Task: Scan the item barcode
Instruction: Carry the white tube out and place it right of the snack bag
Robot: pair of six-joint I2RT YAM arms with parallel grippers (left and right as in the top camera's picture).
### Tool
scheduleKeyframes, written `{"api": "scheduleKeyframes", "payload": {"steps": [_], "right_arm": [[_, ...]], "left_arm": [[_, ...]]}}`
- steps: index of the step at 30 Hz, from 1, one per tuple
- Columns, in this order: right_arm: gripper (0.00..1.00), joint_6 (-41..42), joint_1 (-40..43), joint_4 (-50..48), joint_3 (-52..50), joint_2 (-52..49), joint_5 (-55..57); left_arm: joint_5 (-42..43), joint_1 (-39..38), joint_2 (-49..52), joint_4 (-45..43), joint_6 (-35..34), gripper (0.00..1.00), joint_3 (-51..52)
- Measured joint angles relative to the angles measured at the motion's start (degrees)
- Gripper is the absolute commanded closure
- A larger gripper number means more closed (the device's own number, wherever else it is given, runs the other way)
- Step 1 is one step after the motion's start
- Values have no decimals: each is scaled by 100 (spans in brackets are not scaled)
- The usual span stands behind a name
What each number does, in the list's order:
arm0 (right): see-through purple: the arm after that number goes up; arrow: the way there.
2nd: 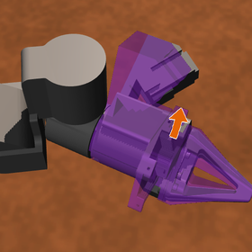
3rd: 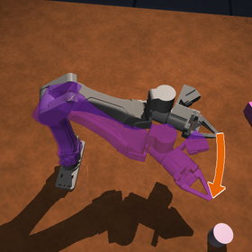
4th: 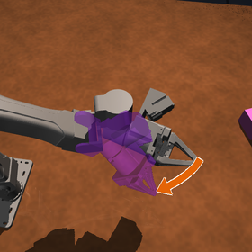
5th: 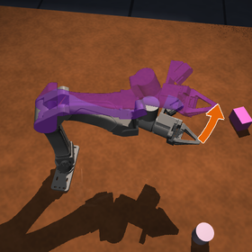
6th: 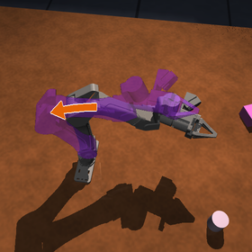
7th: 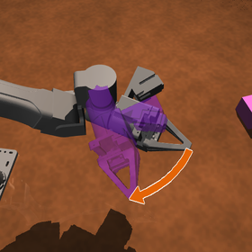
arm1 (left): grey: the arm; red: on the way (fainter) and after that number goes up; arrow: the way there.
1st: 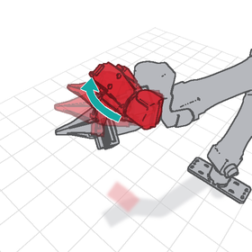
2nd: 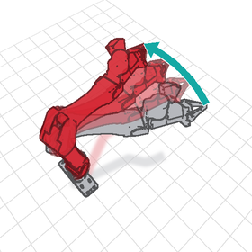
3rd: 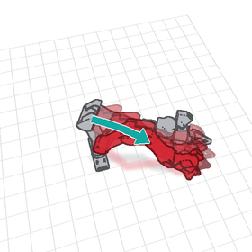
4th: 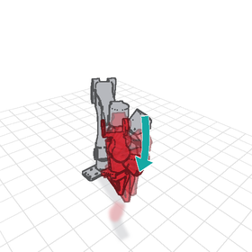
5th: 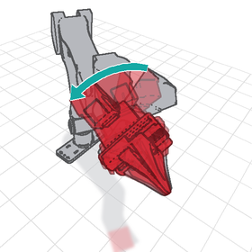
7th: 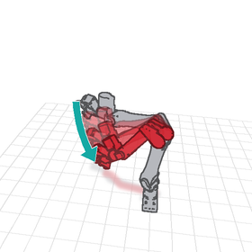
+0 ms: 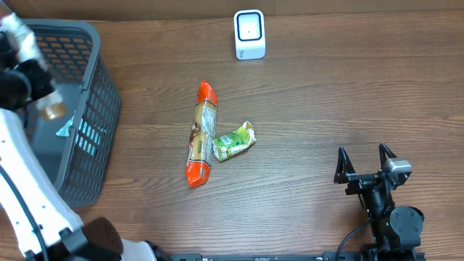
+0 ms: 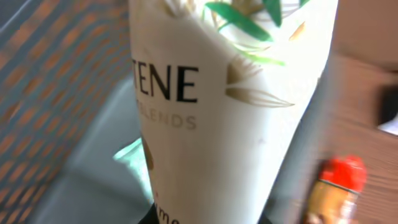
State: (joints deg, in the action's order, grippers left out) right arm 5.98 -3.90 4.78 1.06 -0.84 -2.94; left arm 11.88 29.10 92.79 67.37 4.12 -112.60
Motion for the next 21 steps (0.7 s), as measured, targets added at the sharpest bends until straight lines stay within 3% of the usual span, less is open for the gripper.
{"api": "scheduleKeyframes", "payload": {"steps": [6,11,16,21], "right_arm": [[0,2,0,-2,0,0,0],[0,2,0,0,0,0,0],[0,-2,0,0,0,0,0],[0,0,0,0,0,0,2]], "left_arm": [[-146,-1257,-730,-22,2,96,-238],[-155,-2400,-1036,494,-48,96,-326],[-160,-3582,-748,317,-278,96,199],[-164,-4487,52,-603,-758,96,1176]]}}
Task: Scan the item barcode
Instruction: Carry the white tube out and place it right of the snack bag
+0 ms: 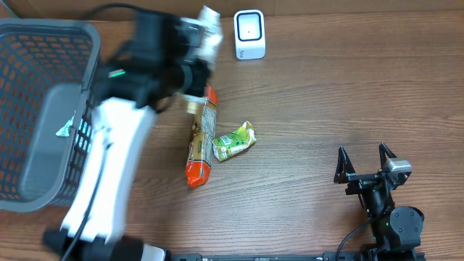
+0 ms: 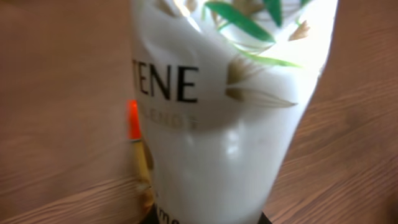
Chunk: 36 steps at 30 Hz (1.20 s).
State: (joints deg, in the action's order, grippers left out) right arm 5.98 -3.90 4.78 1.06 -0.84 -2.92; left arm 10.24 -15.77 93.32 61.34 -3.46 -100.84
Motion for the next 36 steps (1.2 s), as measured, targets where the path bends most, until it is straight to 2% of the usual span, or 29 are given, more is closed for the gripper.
{"api": "scheduleKeyframes", "payload": {"steps": [5,10,18,25,26,27,28,29,32,36], "right_arm": [[0,2,0,-2,0,0,0],[0,2,0,-2,0,0,2],[0,0,0,0,0,0,-2],[0,0,0,2,0,0,0],[0,0,0,-2,0,0,-2],[0,0,0,2,0,0,0],[0,0,0,-4,0,0,-2],[0,2,0,0,0,0,-2],[0,0,0,-4,0,0,0],[0,2,0,0,0,0,0]], "left_arm": [[195,-664,940,-1040,-1005,96,802],[769,-1193,1825,-1991,-1930,96,1019],[1217,-1711,2590,-2177,-2503,96,1025],[1377,-1663,2682,-2074,-2605,59,1038],[1438,-1646,2682,-2074,-2605,45,1038],[1486,-1635,2682,-2076,-2597,36,1038],[1539,-1633,2682,-2079,-2590,13,1036],[1582,-1628,2682,-2074,-2608,0,1027],[1762,-1628,2682,-1851,-2444,0,841],[1716,-1569,2682,-907,-2159,0,68]]}}
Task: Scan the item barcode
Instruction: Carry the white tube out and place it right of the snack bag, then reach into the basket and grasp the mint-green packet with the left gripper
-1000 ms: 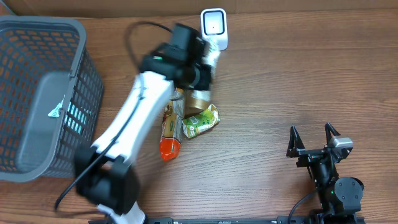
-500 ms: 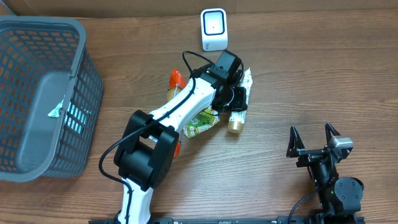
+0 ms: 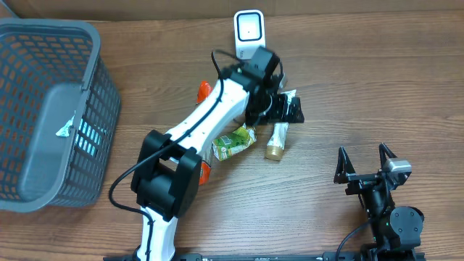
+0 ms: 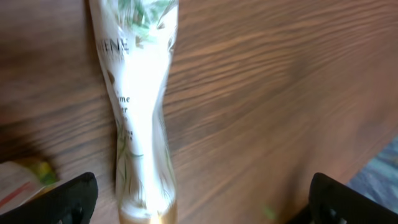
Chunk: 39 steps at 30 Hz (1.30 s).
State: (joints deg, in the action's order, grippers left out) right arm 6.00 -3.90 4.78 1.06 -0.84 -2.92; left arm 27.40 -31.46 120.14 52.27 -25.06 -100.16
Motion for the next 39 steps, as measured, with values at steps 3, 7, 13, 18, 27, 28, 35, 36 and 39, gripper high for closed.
{"api": "scheduleKeyframes", "payload": {"steps": [3,7,13,18,27,28,35,36,39], "right_arm": [[0,-2,0,2,0,0,-4],[0,-4,0,0,0,0,-2],[0,-2,0,-2,0,0,-2],[0,0,0,-4,0,0,-2],[0,-2,0,-4,0,0,-2],[0,2,0,-2,0,0,-2],[0,-2,0,-2,0,0,-2],[0,-2,0,-2,0,0,-2],[0,0,0,-2,0,0,0]], "left_arm": [[-144,133,-11,660,227,0,-879],[-442,444,-138,1578,511,1,-1989],[-1185,1097,-772,2793,793,0,-3348],[-1878,1860,-1659,3289,852,0,-3676],[-2520,4516,-2249,4172,629,0,-3735],[-2509,4806,-2225,4216,599,0,-3735],[-2378,6526,-2083,4266,448,2,-3735],[-2371,6675,-2068,4253,424,4,-3735],[-2352,6926,-1967,4249,400,7,-3735]]}}
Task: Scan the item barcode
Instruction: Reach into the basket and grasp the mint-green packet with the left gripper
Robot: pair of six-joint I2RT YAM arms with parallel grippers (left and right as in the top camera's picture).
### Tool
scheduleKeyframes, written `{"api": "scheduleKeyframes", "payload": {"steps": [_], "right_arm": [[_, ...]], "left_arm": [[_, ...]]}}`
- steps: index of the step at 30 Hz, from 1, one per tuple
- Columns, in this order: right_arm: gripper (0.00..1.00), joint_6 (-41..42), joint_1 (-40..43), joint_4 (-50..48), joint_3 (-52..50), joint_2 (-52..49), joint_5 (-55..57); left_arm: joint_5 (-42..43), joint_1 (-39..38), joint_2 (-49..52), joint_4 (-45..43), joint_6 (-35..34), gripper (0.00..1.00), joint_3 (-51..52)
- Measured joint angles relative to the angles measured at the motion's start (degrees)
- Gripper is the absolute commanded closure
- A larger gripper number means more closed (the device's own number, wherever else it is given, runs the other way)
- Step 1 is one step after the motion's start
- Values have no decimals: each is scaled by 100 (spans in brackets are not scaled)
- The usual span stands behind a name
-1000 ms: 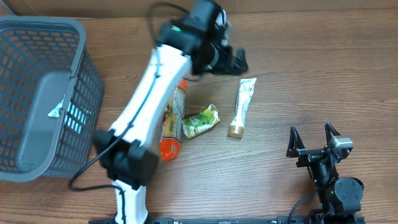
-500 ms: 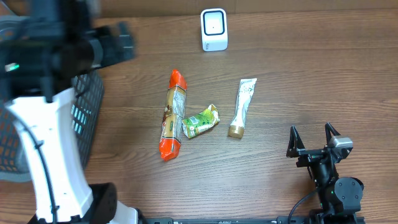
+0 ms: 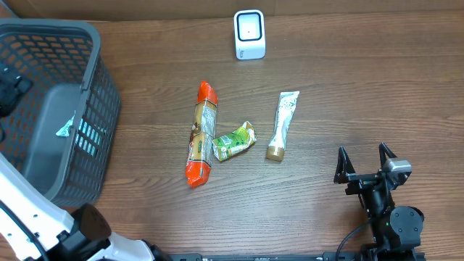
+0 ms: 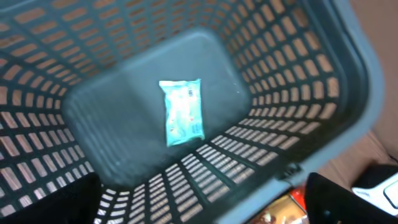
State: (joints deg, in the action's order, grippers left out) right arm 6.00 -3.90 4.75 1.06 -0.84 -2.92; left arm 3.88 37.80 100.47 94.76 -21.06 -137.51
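Note:
The white scanner (image 3: 249, 34) stands at the table's far edge. A white tube with a gold cap (image 3: 282, 125) lies on the table right of centre. My left gripper (image 4: 211, 200) is open and empty above the grey basket (image 3: 87, 32). On the basket floor below it lies a light blue packet (image 4: 182, 112), also seen in the overhead view (image 3: 65, 127). At the front right, my right gripper (image 3: 366, 163) stands open with nothing in it.
A long packet with orange ends (image 3: 201, 134) and a small green packet (image 3: 234, 141) lie touching at the table's centre, left of the tube. The basket's tall mesh walls (image 4: 292, 93) surround the left gripper's view.
My left gripper was open just above the white tube near the scanner. Now it is open over the basket at the far left. The tube lies where it was; the right arm is unmoved.
My left gripper was shut on the white tube at the basket. It then held the tube over the table near the scanner. Later the tube lay on the table with the gripper open above it. The gripper is now back over the basket, empty.

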Motion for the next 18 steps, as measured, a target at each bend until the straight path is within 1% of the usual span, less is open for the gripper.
{"api": "scheduleKeyframes", "payload": {"steps": [5,9,15,18], "right_arm": [[0,-2,0,4,0,0,-2],[0,-2,0,0,0,0,0],[0,-4,0,0,0,0,0],[0,-2,0,0,0,0,0]], "left_arm": [[24,48,319,-4,0,8,50],[17,50,446,-184,0,7,380],[15,50,457,-754,0,7,1427],[17,50,459,-1200,0,7,2159]]}}
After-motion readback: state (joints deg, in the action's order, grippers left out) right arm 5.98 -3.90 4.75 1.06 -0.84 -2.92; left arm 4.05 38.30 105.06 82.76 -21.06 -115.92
